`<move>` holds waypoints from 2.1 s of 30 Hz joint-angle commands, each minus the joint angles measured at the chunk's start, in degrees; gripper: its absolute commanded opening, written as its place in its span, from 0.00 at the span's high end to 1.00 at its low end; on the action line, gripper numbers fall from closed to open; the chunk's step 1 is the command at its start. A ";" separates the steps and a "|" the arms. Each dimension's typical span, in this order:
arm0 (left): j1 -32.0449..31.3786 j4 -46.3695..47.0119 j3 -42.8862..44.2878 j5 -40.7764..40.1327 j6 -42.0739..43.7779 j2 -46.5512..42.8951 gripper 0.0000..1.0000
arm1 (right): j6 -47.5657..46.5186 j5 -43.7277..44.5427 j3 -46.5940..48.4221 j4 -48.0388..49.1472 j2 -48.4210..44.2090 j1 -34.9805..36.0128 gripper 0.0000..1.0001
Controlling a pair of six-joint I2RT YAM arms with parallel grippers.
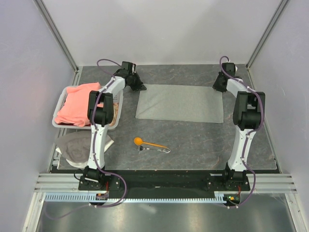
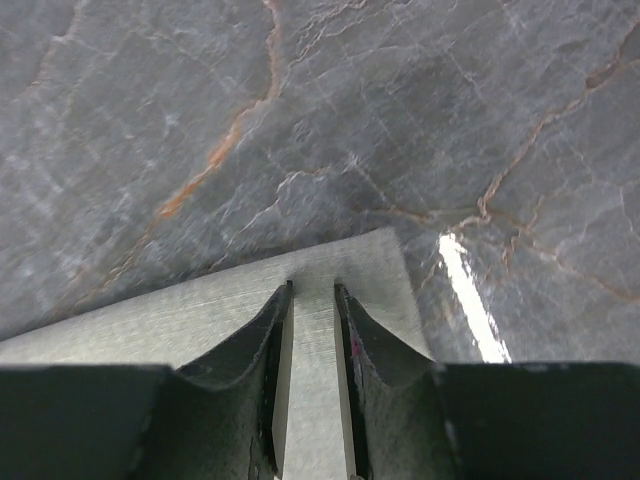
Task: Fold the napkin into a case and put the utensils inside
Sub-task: Smooth out the rectangle-folded napkin at the center of the board, then pick up the rectangle-folded napkin from the center of the board.
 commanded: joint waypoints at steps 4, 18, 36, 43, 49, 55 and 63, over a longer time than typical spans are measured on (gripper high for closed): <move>1.84 0.25 1.64 -1.41 -4.60 2.24 0.94 | -5.42 3.77 6.46 0.82 5.74 -0.25 0.70; 1.40 -2.21 1.73 -1.68 1.55 -5.14 0.83 | -7.18 8.07 19.20 -10.33 4.61 0.98 0.38; -15.12 -3.97 -16.55 -3.60 7.80 -23.87 0.83 | -6.20 3.08 -5.48 -14.12 -15.26 1.27 0.07; -18.64 -4.23 -10.95 -1.33 7.10 -17.99 0.86 | -17.27 1.58 -5.40 -12.28 -10.78 0.45 0.27; -18.55 -5.37 -6.36 -0.35 6.92 -14.20 0.87 | -19.22 0.07 -4.52 -10.78 -6.20 0.28 0.48; -18.55 -5.81 -4.69 -0.53 7.36 -12.09 0.87 | -20.28 1.40 -5.48 -10.17 -5.32 0.19 0.52; -18.20 -6.08 -4.07 -0.62 7.36 -10.51 0.87 | -19.93 2.19 -7.32 -10.52 -4.00 0.28 0.54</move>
